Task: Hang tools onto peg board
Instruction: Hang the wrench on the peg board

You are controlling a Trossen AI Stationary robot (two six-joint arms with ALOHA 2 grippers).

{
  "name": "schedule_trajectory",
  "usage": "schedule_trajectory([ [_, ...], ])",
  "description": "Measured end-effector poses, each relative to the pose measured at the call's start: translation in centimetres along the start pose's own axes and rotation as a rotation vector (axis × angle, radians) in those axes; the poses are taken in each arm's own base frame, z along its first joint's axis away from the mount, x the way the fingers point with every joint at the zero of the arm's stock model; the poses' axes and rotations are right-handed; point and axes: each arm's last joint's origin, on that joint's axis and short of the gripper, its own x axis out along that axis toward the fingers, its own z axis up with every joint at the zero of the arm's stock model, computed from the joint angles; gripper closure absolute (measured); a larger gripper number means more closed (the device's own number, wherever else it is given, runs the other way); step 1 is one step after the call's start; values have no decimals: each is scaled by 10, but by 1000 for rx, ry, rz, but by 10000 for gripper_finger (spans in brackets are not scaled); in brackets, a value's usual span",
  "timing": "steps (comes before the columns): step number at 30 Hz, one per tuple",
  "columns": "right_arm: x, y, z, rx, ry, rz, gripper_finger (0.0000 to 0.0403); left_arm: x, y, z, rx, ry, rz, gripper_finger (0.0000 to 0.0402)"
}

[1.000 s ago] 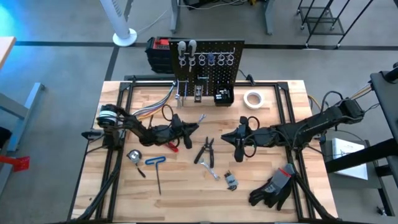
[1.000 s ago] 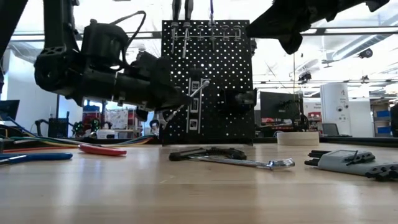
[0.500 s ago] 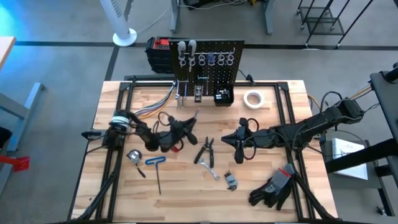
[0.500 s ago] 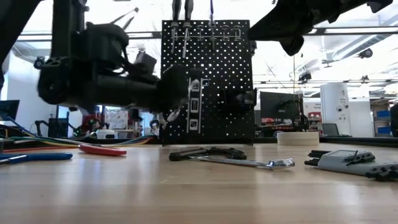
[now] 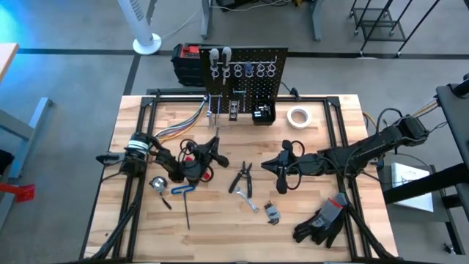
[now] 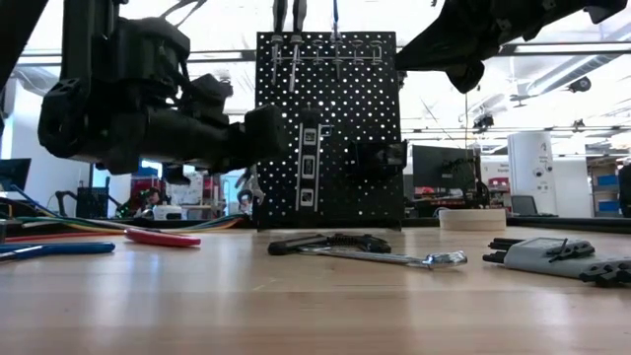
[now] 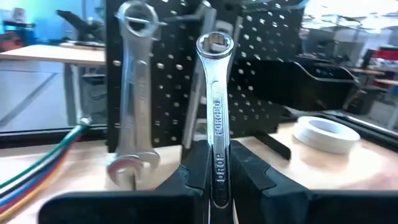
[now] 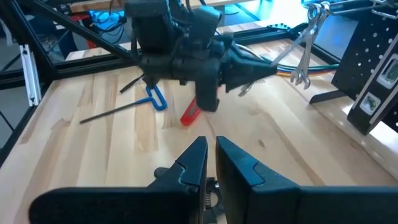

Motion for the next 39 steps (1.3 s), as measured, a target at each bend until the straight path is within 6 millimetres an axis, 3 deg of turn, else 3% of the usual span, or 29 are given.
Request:
schedule_trajectory([
  [14,1,0,-1,-16,6,-2,379,3,-9,13,104,-19,20,377],
  [22,1,-1,-5,-14,25,-7,384,2,-3,26,120,-28,26,377],
  [39,1,-1,-6,-1,29,-9,385,15,3,28,125,-36,56,377],
])
